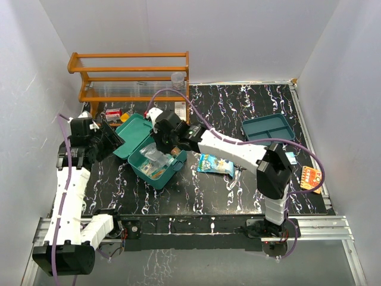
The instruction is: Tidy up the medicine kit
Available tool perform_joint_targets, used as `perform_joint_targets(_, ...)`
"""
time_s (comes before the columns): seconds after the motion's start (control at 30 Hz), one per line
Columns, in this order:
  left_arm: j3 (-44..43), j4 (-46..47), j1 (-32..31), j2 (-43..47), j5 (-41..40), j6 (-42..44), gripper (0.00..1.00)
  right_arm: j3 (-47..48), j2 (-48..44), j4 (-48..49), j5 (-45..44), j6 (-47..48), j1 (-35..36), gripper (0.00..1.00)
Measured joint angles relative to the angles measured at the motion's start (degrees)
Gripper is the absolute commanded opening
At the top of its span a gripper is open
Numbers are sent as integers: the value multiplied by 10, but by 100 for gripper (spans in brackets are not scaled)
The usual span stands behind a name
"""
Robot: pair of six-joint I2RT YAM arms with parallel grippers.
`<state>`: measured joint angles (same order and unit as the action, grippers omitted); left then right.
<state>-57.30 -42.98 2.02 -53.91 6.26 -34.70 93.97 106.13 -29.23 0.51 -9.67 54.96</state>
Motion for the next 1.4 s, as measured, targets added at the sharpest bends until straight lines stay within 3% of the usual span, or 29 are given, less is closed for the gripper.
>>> perform_joint_targets(0.23,-92,-38,0,-14,-73,5,64,49,67,-35,68,0,14,0)
perform_joint_targets(0.7,-115,-63,0,-59,-89,23,64,110,168,-100,99,-33,15,0)
perform_joint_targets(0.97,-126,-63,0,-66,-89,37,65,123,188,-103,70,-44,17,21)
perform_joint_targets(1.17,-137,-63,0,-69,-88,43,67,139,189,-92,35,-62,17,44)
perform_joint_targets(1.4,-140,-38,0,-66,-50,51,70,110,152,-82,7,-87,3,50)
